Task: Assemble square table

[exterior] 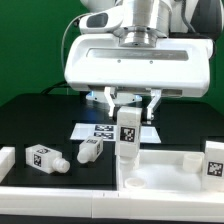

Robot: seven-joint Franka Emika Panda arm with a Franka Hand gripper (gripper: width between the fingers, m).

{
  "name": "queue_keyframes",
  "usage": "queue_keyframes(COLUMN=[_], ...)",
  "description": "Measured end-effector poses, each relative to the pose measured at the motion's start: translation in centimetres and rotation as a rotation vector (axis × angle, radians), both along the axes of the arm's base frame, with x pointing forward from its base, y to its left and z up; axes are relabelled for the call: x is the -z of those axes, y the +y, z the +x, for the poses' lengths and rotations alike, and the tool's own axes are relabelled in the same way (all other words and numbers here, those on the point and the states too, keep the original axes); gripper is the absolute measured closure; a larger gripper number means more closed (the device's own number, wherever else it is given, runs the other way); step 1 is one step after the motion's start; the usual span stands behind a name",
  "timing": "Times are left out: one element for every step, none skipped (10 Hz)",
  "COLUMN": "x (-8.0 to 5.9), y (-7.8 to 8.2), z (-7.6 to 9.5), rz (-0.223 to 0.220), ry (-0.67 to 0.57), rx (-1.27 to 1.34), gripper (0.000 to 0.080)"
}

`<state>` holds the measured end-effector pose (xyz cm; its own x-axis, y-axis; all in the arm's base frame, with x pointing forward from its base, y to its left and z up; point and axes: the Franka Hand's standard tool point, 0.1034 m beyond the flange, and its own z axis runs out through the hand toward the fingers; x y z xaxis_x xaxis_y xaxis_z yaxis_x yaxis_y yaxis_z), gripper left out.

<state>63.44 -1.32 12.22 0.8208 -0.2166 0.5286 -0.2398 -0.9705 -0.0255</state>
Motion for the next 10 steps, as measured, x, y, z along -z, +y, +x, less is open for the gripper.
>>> queue_keyframes(x=[0.3,0.9,1.3,1.6,2.0,2.3,2.7,2.9,3.0,3.2], y=[0.5,0.9,1.2,1.6,1.7,1.6,1.6,1.6,1.5,1.3], z=[0.0,-0.2,-0.2,-0.3,-0.4,-0.5,-0.6,-0.7,-0.7,-0.8], rz=[0.001,-0.004,-0.007,-0.009,-0.013,-0.02,-0.023,-0.024,-0.026,-0.031], ry=[0.002,0.008,0.013,0.015,0.015,0.01,0.014,0.017,0.018,0.016], rx=[-0.004,-0.011,-0.017,-0.023,-0.026,-0.027,-0.028,-0.028,-0.029,-0.029], gripper=[0.0514,0.0514,0.0514,0.0514,0.0514,0.0514,0.0514,0.0514,0.0514,0.0514])
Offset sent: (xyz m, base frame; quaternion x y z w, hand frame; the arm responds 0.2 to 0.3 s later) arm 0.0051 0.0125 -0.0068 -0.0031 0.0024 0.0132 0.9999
